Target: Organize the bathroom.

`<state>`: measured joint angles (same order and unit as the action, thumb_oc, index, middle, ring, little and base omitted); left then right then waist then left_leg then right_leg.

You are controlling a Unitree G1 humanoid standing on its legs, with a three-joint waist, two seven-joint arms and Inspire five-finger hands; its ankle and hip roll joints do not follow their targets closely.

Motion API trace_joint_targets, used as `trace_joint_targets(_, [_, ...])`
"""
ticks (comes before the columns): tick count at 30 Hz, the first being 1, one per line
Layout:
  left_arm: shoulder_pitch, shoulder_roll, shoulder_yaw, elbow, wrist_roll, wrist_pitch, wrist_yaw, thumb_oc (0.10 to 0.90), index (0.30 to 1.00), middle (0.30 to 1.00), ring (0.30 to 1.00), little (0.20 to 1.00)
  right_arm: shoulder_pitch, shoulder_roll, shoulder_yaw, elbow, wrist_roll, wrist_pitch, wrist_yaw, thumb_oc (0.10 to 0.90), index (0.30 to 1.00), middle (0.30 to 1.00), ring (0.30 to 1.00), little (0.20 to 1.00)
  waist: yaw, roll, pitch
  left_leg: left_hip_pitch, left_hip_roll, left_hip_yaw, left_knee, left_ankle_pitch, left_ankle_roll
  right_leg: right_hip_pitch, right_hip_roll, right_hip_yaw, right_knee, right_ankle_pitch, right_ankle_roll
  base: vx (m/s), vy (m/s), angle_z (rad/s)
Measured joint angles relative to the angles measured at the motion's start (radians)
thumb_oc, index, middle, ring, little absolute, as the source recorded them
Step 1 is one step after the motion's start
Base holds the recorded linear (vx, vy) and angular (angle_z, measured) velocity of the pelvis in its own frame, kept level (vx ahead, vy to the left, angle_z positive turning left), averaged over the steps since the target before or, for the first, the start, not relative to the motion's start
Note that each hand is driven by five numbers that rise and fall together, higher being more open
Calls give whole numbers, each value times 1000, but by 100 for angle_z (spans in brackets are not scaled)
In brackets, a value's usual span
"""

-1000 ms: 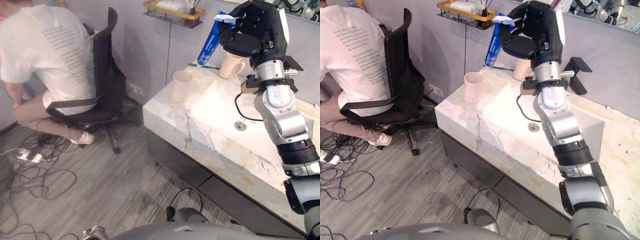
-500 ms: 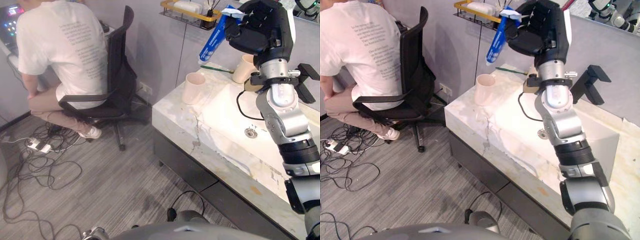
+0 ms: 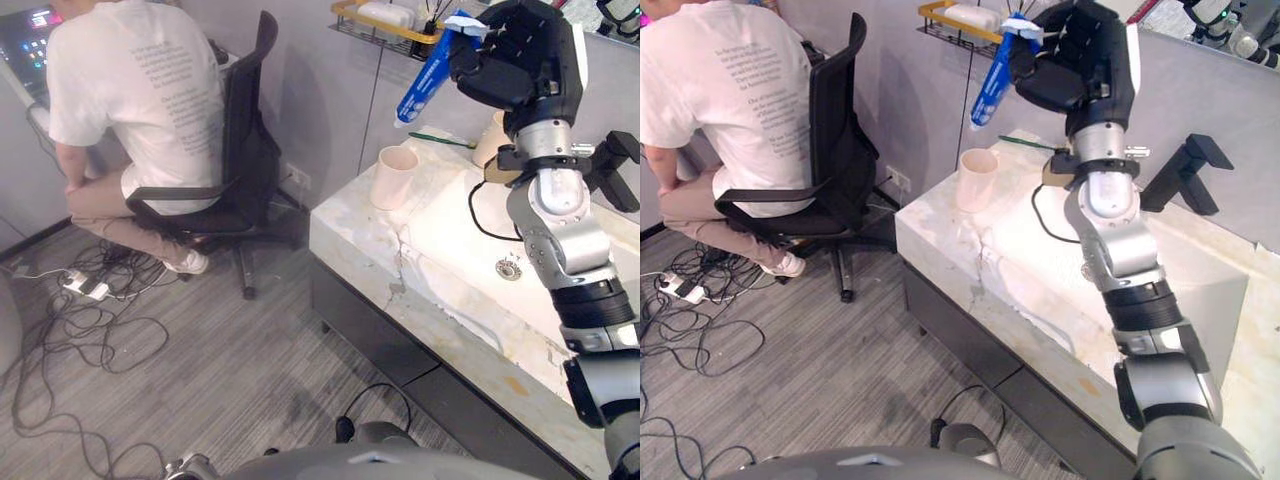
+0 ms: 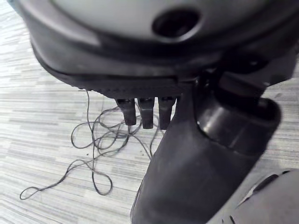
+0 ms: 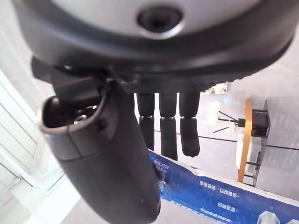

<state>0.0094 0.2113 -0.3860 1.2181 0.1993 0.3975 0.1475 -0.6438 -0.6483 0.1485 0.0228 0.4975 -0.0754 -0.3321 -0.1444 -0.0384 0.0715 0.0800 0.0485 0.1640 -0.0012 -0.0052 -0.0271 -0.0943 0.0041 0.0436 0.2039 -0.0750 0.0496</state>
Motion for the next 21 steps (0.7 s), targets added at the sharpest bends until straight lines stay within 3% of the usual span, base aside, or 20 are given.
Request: trace_joint_targets(21, [-10,-2,0,0,-1,-1,20,800,900,900,900,900,8,116,11,24,-3,4,-10,400,300,300,300,300,8,16,56,-3,-2,-1,15,0,1,3,-1,1,1,4,-2,-2,5,0])
